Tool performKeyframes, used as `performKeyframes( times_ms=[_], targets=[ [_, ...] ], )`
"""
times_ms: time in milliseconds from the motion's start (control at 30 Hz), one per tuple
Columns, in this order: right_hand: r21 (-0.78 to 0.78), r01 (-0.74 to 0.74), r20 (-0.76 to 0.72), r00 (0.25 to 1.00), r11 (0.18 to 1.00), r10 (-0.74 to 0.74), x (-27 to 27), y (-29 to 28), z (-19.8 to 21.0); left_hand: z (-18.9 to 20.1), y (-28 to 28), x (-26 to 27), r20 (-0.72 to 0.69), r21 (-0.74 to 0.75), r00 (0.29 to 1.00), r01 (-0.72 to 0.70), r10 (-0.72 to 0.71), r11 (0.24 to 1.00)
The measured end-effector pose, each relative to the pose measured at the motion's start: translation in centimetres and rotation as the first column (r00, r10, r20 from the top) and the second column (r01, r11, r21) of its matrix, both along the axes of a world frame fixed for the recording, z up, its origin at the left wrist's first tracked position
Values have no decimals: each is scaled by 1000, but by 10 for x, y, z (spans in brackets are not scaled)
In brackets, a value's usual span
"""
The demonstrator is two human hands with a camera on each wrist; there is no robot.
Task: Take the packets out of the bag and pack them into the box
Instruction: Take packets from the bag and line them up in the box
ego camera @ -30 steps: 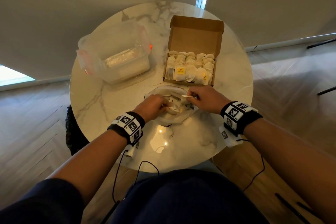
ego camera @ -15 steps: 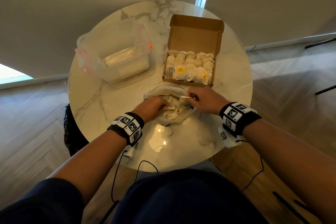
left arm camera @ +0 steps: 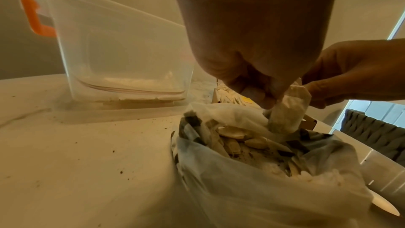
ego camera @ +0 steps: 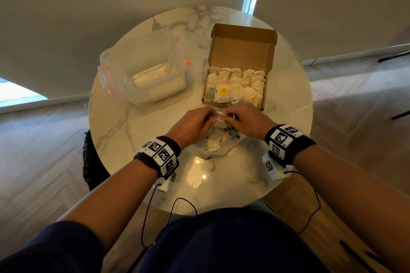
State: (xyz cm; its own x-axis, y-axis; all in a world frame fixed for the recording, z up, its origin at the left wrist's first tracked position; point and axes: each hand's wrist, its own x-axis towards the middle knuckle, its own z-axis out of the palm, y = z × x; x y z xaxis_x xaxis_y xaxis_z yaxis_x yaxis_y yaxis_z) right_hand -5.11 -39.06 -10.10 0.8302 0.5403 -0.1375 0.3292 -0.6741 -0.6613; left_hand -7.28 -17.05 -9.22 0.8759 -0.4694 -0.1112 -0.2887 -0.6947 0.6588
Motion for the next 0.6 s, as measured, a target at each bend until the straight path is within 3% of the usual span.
performKeyframes(
  times_ms=[100,233,367,600],
  targets=[
    [15,-13,-12,1000,1000,13,1,1,1,0,-2,1,-32,-45,997,-67,65,997],
    [56,-17,-38,999,998,19,3,1,2,-2,-4,7,59,-13,998,-33,34,999],
    [75,17,-72,997,997,-11,8,3,5,-3,-4,15,74,-37,992,-101,104,994],
    [65,39,43,998,997,-41,33,13,-1,1,-3,38,139,-85,979,-139,150,987]
  ],
)
